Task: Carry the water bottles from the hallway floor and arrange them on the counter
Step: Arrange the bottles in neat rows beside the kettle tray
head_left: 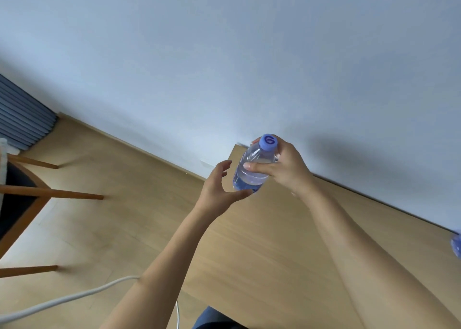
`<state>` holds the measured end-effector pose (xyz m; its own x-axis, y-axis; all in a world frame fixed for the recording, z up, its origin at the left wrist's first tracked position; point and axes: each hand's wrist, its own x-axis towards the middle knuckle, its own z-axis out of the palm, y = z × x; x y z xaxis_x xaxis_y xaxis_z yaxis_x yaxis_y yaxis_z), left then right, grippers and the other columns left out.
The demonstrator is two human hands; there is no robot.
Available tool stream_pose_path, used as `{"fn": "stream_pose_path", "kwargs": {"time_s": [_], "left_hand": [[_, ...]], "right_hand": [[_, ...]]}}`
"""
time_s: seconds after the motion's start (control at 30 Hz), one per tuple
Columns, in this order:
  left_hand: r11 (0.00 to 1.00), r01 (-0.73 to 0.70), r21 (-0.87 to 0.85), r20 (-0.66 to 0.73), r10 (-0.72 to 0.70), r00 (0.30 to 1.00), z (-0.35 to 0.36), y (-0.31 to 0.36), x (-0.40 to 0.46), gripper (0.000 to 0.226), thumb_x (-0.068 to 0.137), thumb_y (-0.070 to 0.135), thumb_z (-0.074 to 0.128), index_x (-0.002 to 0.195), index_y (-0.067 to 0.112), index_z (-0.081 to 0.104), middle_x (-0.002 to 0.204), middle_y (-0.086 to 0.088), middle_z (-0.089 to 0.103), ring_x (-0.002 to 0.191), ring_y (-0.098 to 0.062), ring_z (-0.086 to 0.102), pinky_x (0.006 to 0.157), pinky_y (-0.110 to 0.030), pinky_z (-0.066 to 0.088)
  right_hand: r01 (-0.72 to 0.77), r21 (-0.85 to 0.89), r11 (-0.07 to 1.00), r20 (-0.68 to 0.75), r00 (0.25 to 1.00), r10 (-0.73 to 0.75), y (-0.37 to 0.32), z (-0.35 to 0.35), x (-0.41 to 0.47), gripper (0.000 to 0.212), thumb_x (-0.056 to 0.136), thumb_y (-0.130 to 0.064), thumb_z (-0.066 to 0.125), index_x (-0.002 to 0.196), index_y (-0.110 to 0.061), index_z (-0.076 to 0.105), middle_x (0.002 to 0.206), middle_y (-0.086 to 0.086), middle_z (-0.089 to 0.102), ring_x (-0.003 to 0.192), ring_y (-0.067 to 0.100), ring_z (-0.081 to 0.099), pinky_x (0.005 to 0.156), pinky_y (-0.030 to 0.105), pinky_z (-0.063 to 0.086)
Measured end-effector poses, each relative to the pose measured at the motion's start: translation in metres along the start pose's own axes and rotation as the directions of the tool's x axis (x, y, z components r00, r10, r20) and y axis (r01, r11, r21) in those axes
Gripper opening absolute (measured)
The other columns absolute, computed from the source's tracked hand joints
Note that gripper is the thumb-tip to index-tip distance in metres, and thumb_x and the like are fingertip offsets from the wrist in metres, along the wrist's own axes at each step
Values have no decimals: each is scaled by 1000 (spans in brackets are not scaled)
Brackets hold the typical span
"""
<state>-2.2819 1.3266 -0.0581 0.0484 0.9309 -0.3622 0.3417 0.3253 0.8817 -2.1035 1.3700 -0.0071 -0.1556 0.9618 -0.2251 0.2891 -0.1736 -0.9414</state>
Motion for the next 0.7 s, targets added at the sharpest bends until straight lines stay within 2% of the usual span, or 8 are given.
{"fn": "stream_pose_path", "kwargs": {"time_s": [0.13,0.2,0.27,0.37,0.47,0.53,0.6,0.7], "left_hand": [[992,-111,-56,208,120,971,9,31,-14,80,57,37,91,125,43,48,123,22,60,117,2,55,95,-25,46],[984,-171,-39,283,175,943,16,50,-25,74,58,39,90,120,45,51,117,16,65,111,-5,61,91,-35,53],[973,-227,-38,326,227,918,27,71,-39,63,60,37,90,112,42,55,104,11,69,100,-10,67,86,-43,56],[949,-289,-127,360,315,878,47,100,-63,33,72,18,83,91,21,56,68,-6,64,60,-13,62,56,-26,52],[944,-248,-217,361,314,878,69,126,-85,30,77,5,79,94,1,54,62,3,61,50,-8,56,48,-15,43],[940,-217,-264,327,298,897,84,143,-98,35,76,6,80,102,-1,57,67,1,65,49,-7,58,44,-13,41],[934,-205,-293,290,291,912,101,160,-110,38,75,5,80,105,4,57,72,-4,67,53,-13,61,44,-17,42],[928,-256,-272,237,322,916,130,175,-126,44,70,9,83,106,9,57,83,-7,72,68,-23,70,56,-33,56]], "right_hand": [[49,17,999,143,988,-51,-32,-35,-33,27,74,-20,83,98,-16,70,98,-4,73,91,7,67,79,17,51],[58,5,998,173,983,-58,-46,-50,-47,33,71,-28,81,101,-19,71,107,-1,73,103,13,67,89,27,51],[66,30,997,190,979,-71,-54,-66,-60,35,71,-27,81,103,-18,71,113,5,71,108,20,67,95,36,51],[69,132,989,152,984,-89,-63,-89,-82,35,74,-19,79,107,-17,69,112,17,69,105,22,68,92,33,53],[135,176,975,48,988,-146,-74,-105,-108,22,80,-18,72,101,-15,65,99,9,69,96,13,68,82,24,54],[162,181,970,-108,984,-144,-79,-109,-124,31,78,-29,75,104,-17,63,101,-1,70,97,11,70,79,26,54],[164,199,966,-267,958,-108,-81,-112,-142,47,67,-40,83,107,-28,61,101,-12,70,93,9,71,76,28,56],[189,225,956,-446,892,-71,-81,-120,-164,51,61,-36,89,102,-36,59,98,-14,71,88,8,72,73,28,58]]}}
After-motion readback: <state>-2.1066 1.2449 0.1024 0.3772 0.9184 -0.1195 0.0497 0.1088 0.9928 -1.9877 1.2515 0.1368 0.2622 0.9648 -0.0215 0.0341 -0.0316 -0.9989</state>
